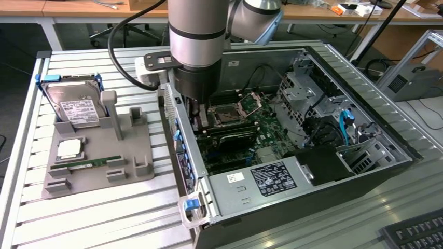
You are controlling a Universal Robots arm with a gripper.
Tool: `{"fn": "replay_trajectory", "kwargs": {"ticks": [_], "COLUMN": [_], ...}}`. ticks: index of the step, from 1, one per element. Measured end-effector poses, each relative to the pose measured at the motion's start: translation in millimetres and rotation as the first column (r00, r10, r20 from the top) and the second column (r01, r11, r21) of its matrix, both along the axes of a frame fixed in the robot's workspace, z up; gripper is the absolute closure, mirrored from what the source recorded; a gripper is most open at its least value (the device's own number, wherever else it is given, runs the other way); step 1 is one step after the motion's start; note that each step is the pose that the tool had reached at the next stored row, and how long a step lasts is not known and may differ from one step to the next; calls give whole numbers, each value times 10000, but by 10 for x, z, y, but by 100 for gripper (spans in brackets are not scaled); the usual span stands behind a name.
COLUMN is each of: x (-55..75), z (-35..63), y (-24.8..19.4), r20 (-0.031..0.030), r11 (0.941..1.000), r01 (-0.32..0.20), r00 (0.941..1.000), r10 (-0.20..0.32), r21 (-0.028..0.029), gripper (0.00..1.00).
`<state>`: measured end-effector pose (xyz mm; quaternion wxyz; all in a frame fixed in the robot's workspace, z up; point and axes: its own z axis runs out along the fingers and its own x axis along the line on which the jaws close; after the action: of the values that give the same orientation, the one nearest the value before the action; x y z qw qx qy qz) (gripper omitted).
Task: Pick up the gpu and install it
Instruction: 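Press down on the gpu until it lock into place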
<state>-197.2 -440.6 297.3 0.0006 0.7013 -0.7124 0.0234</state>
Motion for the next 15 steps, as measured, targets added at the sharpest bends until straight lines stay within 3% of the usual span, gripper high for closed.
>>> {"fn": "replay_trajectory", "kwargs": {"ticks": [15], "x": [-2], "z": [-4], "y": [0], "r20": [0], "r11": [10000], "r01": [0], "r00": [10000], "r10": [0], "r21": [0], "gripper": [89]}}
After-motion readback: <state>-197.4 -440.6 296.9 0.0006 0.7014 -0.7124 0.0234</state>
